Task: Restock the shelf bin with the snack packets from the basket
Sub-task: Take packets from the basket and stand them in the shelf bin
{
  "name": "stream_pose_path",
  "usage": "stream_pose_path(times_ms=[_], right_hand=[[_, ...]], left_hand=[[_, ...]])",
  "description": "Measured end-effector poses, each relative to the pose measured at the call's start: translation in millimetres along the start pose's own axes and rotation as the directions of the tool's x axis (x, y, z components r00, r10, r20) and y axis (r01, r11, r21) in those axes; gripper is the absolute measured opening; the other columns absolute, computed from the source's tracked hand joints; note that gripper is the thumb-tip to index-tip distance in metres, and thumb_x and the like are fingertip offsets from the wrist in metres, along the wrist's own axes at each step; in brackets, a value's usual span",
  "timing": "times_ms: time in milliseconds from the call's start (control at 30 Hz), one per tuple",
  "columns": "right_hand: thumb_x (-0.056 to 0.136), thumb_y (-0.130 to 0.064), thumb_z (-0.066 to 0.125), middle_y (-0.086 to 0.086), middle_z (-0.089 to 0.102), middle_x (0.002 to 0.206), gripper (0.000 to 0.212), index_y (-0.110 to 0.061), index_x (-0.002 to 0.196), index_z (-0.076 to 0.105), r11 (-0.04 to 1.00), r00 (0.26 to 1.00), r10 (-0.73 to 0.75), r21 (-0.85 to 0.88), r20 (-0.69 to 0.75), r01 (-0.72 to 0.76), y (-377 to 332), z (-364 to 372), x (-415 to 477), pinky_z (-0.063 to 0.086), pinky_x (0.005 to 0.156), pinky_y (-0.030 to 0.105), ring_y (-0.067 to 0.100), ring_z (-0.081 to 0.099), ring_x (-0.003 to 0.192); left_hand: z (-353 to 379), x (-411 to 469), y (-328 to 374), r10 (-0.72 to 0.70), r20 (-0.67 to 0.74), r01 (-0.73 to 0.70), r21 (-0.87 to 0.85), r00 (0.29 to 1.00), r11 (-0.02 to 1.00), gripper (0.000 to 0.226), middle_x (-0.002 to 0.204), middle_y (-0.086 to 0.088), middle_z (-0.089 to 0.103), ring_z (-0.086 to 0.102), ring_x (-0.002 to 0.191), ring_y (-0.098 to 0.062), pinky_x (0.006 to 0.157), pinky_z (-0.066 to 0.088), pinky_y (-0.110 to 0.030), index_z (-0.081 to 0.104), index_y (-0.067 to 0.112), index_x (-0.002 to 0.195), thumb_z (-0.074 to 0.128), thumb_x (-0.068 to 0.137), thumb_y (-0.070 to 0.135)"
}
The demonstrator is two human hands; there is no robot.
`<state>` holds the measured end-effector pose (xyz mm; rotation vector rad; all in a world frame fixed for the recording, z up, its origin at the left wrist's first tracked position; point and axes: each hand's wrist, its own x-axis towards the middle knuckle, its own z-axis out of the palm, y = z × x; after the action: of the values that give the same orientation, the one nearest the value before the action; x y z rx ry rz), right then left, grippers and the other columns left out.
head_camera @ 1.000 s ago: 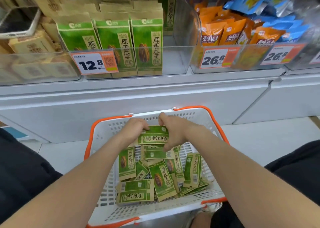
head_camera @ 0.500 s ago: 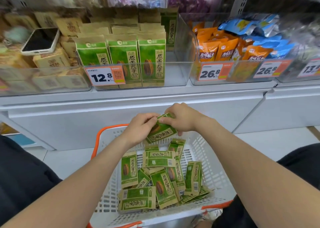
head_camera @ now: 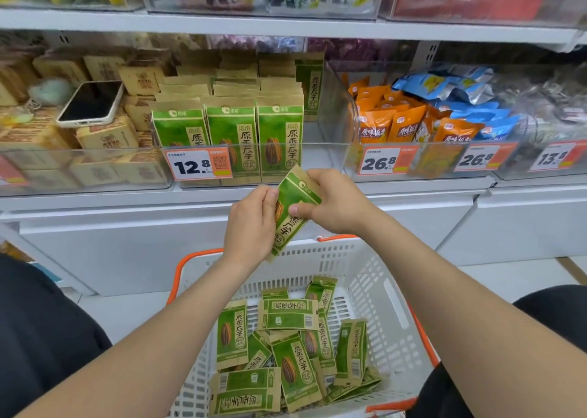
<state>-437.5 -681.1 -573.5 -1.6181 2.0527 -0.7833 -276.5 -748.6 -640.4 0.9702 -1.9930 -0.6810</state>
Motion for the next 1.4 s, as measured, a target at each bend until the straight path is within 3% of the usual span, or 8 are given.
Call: stream_pose_path(times_ms=[167,333,567,667,800,1067,1233,1400], right_hand=[[0.086,-0.03,0.083,-0.017,0.069,0.085,0.026,-0.034,0.093,0.058,0.985,0.978,-0.124,-0.138,-0.168,0.102,-34.3,-40.8,-6.3,0.051,0.073,0.032,0.011,0.067,0.084],[0.089,-0.022,0.076,-0.008,0.068,0.099,0.031,-0.026,0.112,0.056,0.967,0.829,-0.23,-0.216,-0.509,0.136,-63.6,-75.3,-10.7,0.05,0.075,0.034,0.02,0.063,0.092],[0.089,-0.007,0.071,0.002,0.056,0.106,0.043,-0.023,0.128,0.058,0.875,0.753,-0.296,-0.483,-0.588,-0.033,-76.5,-100.1,0.1,0.045,0.07,0.04,0.026,0.057,0.089],[0.086,-0.005,0.073,0.008,0.06,0.108,0.048,-0.022,0.128,0.058,0.844,0.777,-0.281,-0.531,-0.563,-0.079,-64.3,-95.4,21.9,0.05,0.076,0.045,0.036,0.062,0.096],[0.086,-0.01,0.075,0.009,0.065,0.112,0.047,-0.02,0.127,0.055,0.745,0.823,-0.269,-0.65,-0.501,-0.152,-44.2,-84.6,58.4,0.035,0.077,0.043,0.038,0.061,0.105],[0.083,-0.009,0.074,0.014,0.071,0.122,0.045,-0.017,0.126,0.062,0.523,0.904,-0.179,-0.815,-0.389,-0.248,-33.6,-79.4,133.7,0.033,0.108,0.052,0.041,0.048,0.132],[0.082,-0.008,0.073,0.016,0.064,0.13,0.047,-0.015,0.128,0.066,0.461,0.891,-0.169,-0.832,-0.422,-0.307,-28.5,-81.8,180.8,0.027,0.116,0.052,0.041,0.051,0.131],[0.101,-0.007,0.05,0.019,0.036,0.16,0.053,-0.013,0.153,0.041,0.398,0.897,-0.149,-0.856,-0.417,-0.332,-28.3,-78.6,226.6,0.02,0.122,0.056,0.042,0.029,0.15]], left_hand=[[-17.4,25.0,30.6,0.262,-0.114,-0.231,0.234,0.958,0.944,0.028,0.098,-0.001,0.064,0.057,0.088,-0.025,0.07,0.045,-0.042,0.064,0.015,0.112,0.038,0.113,0.028],[-38.0,65.8,62.8,0.497,-0.171,-0.382,0.449,0.851,0.808,0.03,0.119,-0.01,0.06,0.051,0.104,-0.03,0.084,0.038,-0.041,0.062,0.008,0.125,0.054,0.096,0.014],[-44.5,113.0,70.1,0.424,0.166,-0.414,0.682,0.89,0.603,0.072,0.158,-0.014,0.043,0.038,0.147,-0.036,0.119,0.028,-0.053,0.041,0.007,0.153,0.053,0.091,0.042],[-41.0,124.5,64.9,0.36,0.227,-0.402,0.736,0.905,0.546,0.067,0.152,-0.013,0.049,0.043,0.143,-0.034,0.121,0.026,-0.059,0.043,0.011,0.147,0.043,0.096,0.054],[-46.8,135.2,60.7,0.364,0.29,-0.446,0.753,0.885,0.484,0.053,0.125,-0.008,0.063,0.056,0.119,-0.033,0.112,0.036,-0.056,0.046,0.016,0.133,0.041,0.098,0.056],[-54.4,150.2,48.8,0.407,0.279,-0.467,0.734,0.87,0.493,0.064,0.127,-0.01,0.063,0.055,0.122,-0.034,0.117,0.033,-0.055,0.05,0.015,0.124,0.042,0.091,0.069],[-49.7,158.0,46.0,0.405,0.261,-0.458,0.708,0.877,0.537,0.066,0.117,-0.006,0.067,0.06,0.111,-0.031,0.102,0.041,-0.05,0.049,0.017,0.122,0.039,0.089,0.074],[-42.8,161.9,41.8,0.396,0.257,-0.447,0.726,0.881,0.523,0.078,0.125,-0.008,0.064,0.057,0.114,-0.032,0.096,0.041,-0.05,0.054,0.013,0.127,0.037,0.085,0.077]])
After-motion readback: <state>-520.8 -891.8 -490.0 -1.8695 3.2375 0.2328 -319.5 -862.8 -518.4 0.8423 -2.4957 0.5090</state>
